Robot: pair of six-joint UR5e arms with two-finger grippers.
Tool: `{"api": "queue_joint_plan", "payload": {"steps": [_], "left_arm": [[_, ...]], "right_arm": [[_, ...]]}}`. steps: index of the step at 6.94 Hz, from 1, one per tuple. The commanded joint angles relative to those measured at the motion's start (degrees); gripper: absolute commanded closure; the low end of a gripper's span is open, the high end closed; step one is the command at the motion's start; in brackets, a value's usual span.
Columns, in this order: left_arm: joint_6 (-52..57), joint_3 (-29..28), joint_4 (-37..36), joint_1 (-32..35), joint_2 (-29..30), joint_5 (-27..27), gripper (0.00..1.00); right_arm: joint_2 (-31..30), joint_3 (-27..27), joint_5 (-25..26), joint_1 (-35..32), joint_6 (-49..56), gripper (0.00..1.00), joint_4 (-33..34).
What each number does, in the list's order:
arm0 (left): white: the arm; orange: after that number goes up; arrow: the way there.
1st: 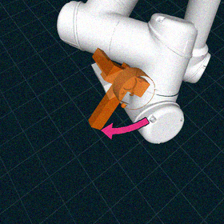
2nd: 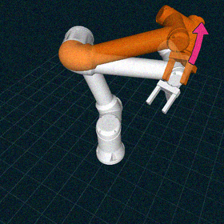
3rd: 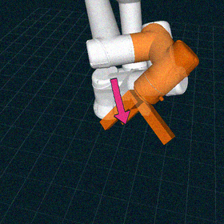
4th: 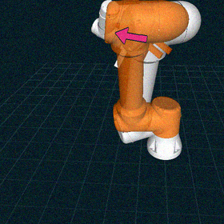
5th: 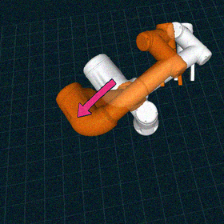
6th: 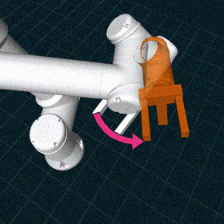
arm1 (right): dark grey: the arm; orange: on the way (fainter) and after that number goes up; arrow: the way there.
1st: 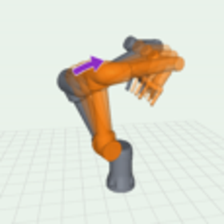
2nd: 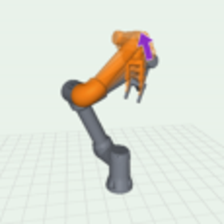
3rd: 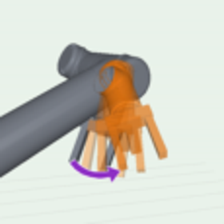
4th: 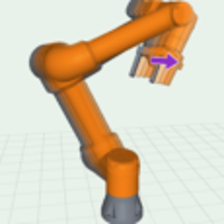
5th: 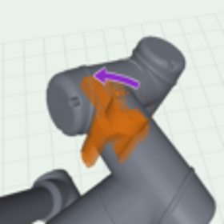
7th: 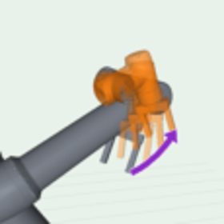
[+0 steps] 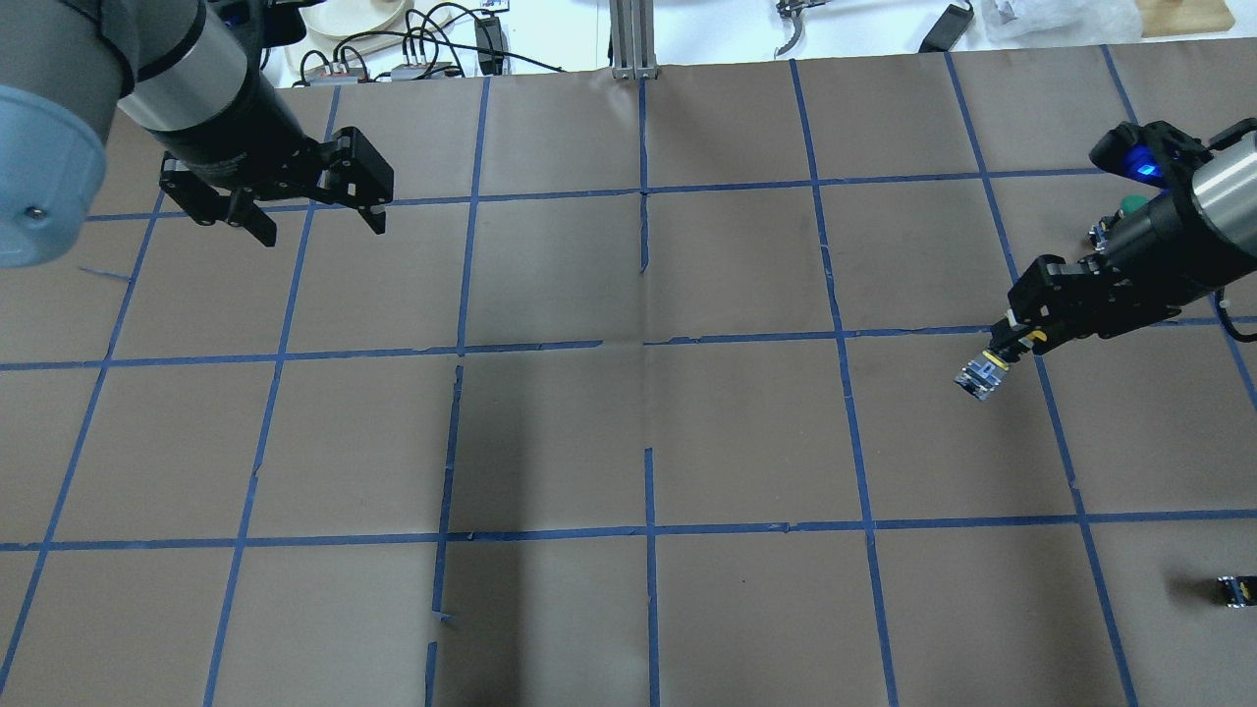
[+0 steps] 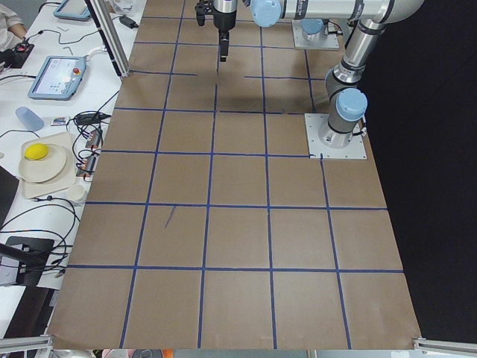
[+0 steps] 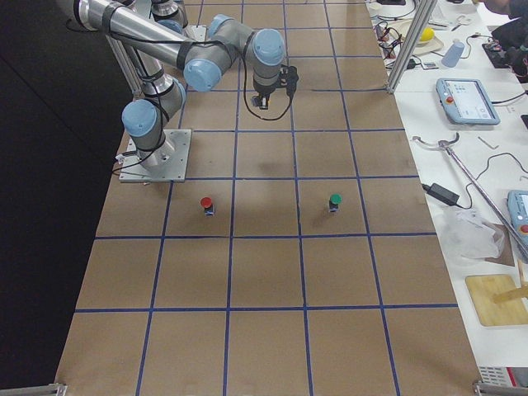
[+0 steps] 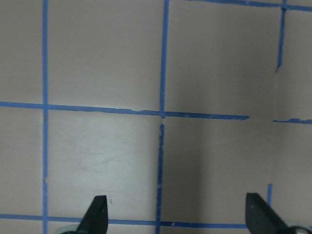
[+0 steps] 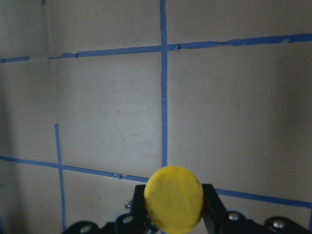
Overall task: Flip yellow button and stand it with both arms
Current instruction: 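Carry the block away with the right gripper while the left gripper withdraws, then lower the block upright onto the table with the right gripper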
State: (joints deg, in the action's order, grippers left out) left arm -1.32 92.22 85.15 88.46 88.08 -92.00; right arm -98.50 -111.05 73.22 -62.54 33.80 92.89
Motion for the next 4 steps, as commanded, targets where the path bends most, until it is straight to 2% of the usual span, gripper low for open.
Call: {"api": "queue_joint_plan", "payload": {"steps": [1,3,4], "left_arm": [[0.8,0.9,0.4,0.2,-1.9,-3.0,0.0],[0.5,-0.4,0.4,0.2,-0.9,-2.4,0.0],[0.4,-0.6,2.3,-0.5,-0.4,-2.3,0.0]], "right_arm": [[0.0,-2.0,2.9,5.6,21.7,0.71,4.8],[0.1,-2.1,2.9,11.4,41.8,0.71,5.8],[0.1,-2.7,3.0,12.4,50.7,0.71,8.6]]}}
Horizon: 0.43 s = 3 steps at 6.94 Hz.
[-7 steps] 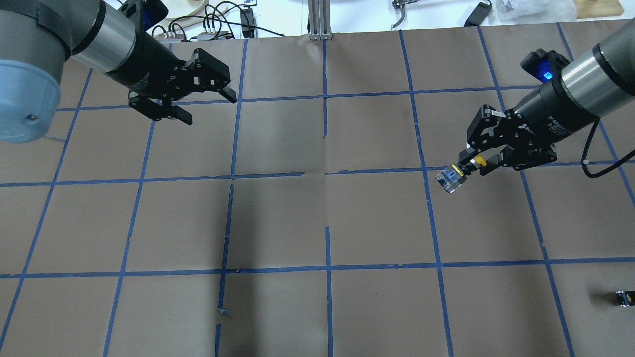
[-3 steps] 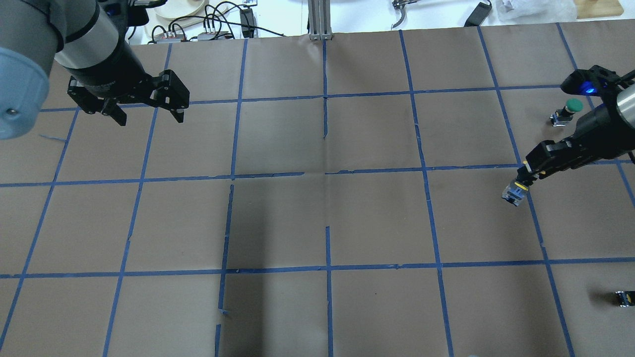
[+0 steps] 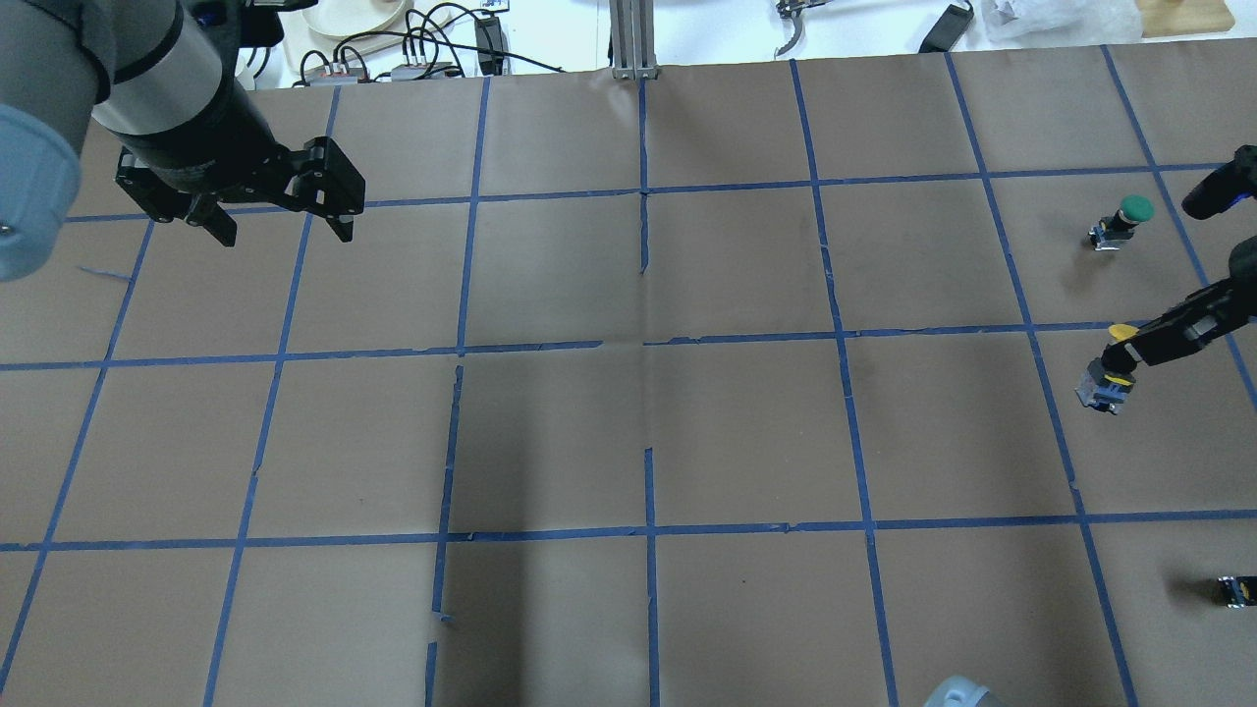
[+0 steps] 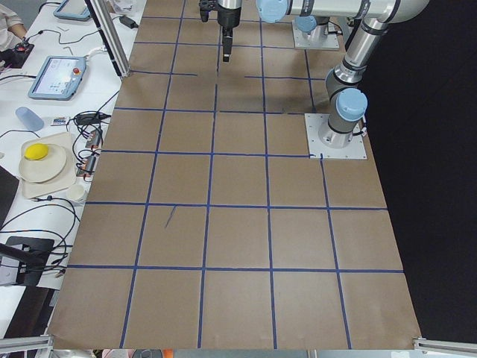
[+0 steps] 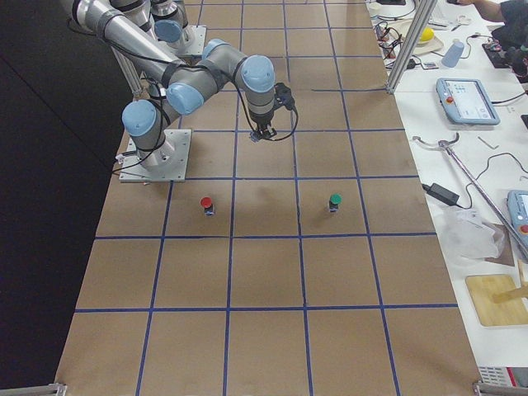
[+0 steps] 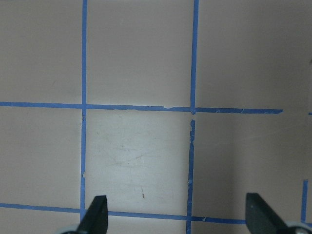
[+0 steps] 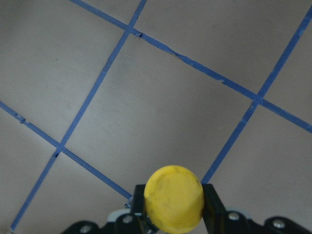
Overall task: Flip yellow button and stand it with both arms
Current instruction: 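Lower the block upright onto the table with the right gripper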
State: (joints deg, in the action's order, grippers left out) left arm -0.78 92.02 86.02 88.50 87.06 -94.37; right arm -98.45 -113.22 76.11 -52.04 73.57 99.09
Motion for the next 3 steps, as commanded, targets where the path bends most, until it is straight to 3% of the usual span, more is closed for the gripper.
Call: {"api": "queue_joint_plan", "payload": {"steps": [1,3], "left_arm": [[-1.2,-1.0,1.6,-0.9,2.3,0.2,0.0],[-2.5,-1.5,2.7,-0.6,2.2,1.6,0.0]], "right_arm": [[0.0,-1.9,0.0,4.4,19.3,0.71,5.0],[1.3,-4.5,-1.0,10.0,34.5,0.71,9.7]]}}
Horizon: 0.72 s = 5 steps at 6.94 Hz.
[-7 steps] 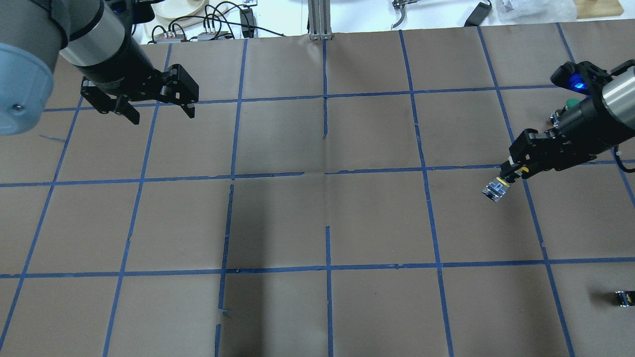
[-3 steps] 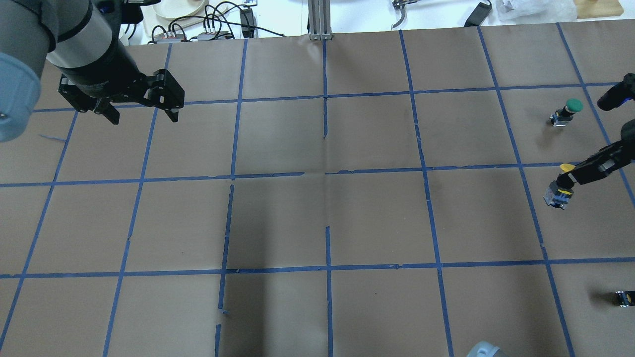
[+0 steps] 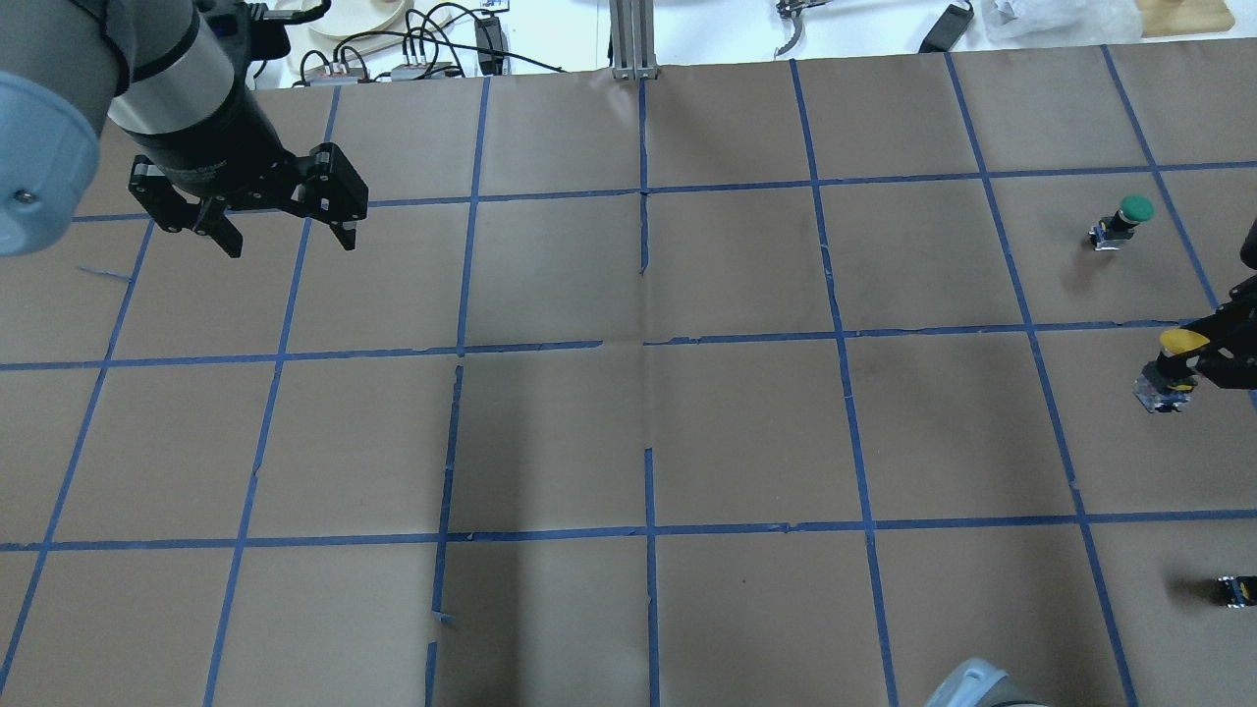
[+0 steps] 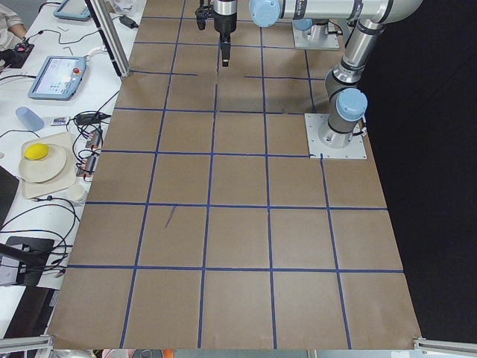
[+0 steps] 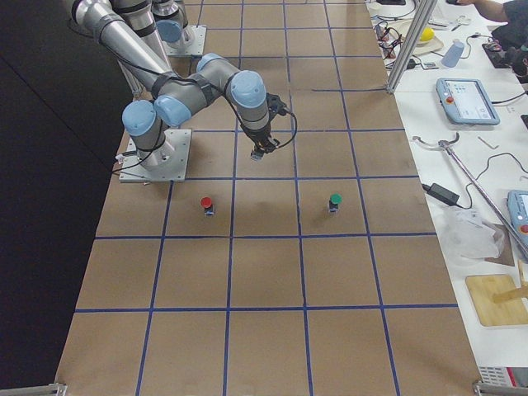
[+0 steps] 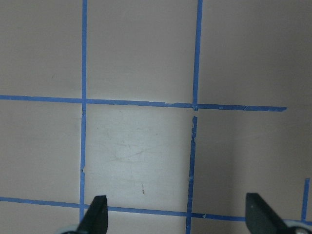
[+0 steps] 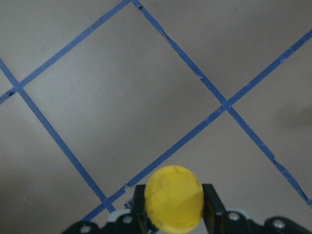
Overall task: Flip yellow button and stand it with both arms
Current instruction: 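Lower the block upright onto the table with the right gripper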
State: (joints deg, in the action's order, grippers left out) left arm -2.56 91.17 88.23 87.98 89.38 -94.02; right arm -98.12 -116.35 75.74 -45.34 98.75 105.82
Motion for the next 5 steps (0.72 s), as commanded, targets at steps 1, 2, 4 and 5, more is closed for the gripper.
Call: {"api": "queue_joint_plan", "payload": {"steps": [1,2,4,5], "left_arm": [[-0.6,-0.6,0.6,-0.4,-0.4,2.5,0.0],[-0.6,-0.7,0.7,-0.4,-0.3,1.9,0.0],[-0.6,-0.6,1.9,-0.9,-0.7,1.8,0.0],[-0.6,-0.7,1.9,-1.1,-0.7,1.8,0.0]], "right_arm": [[4.1,-1.3,-1.3,5.7,16.7,0.71,4.1],[7.4,-1.2,-5.3,8.4,22.9,0.71,4.8],[12.3,-0.9,-7.6,11.0,39.2,0.7,6.7],[13.5,-0.6,-7.7,12.5,45.3,0.7,6.6]]}}
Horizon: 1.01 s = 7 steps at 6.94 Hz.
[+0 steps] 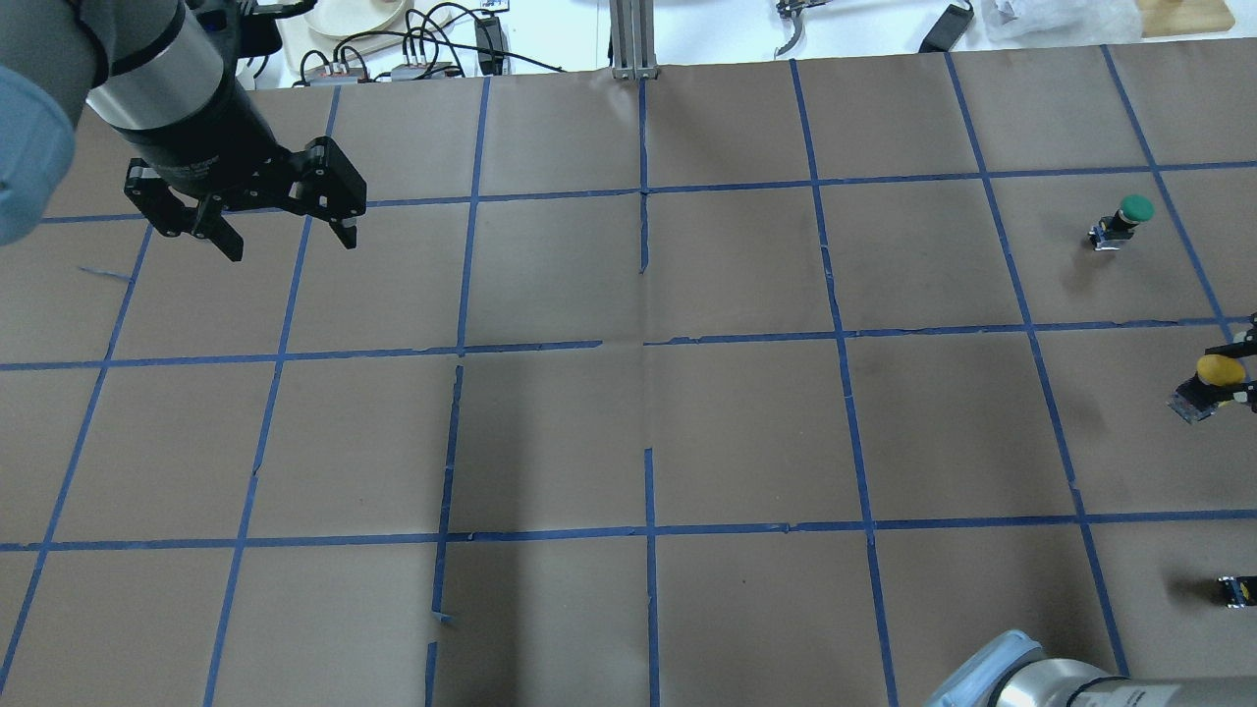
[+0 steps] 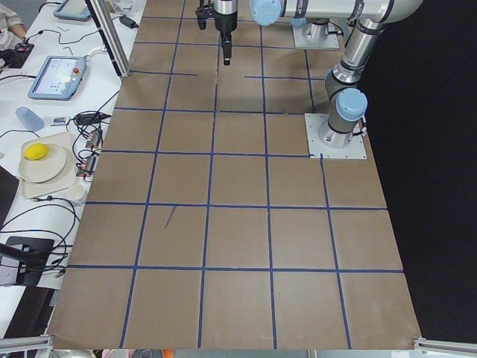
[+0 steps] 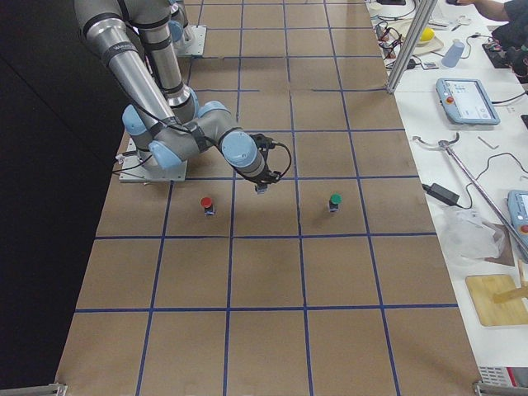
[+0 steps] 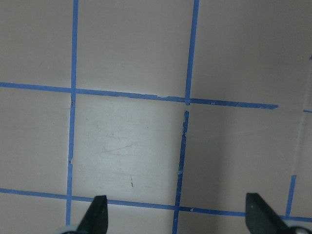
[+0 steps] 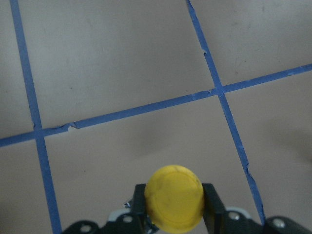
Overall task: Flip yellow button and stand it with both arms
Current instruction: 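Lower the block upright onto the table with the right gripper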
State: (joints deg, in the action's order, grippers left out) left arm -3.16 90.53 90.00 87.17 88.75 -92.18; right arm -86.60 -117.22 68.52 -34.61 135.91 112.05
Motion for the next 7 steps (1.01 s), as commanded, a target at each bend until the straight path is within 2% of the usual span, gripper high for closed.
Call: {"api": "queue_joint_plan", "payload": {"steps": [1,3,7], "left_arm": [[-0.1,0.0,0.1,-0.3,-0.1,0.1,0.0],[-0.1,0.2,0.1,-0.3,-0.2,0.1,0.0],[-0.1,0.0,0.1,-0.8,-0.2,0.2,0.0]], "right_arm": [[3.3,0.2,-3.2,2.8,12.4,0.7,0.4],[6.1,0.2,-7.7,3.8,16.9,0.7,0.7],[14.8,5.0,-7.7,3.8,17.7,0.67,0.2]]}}
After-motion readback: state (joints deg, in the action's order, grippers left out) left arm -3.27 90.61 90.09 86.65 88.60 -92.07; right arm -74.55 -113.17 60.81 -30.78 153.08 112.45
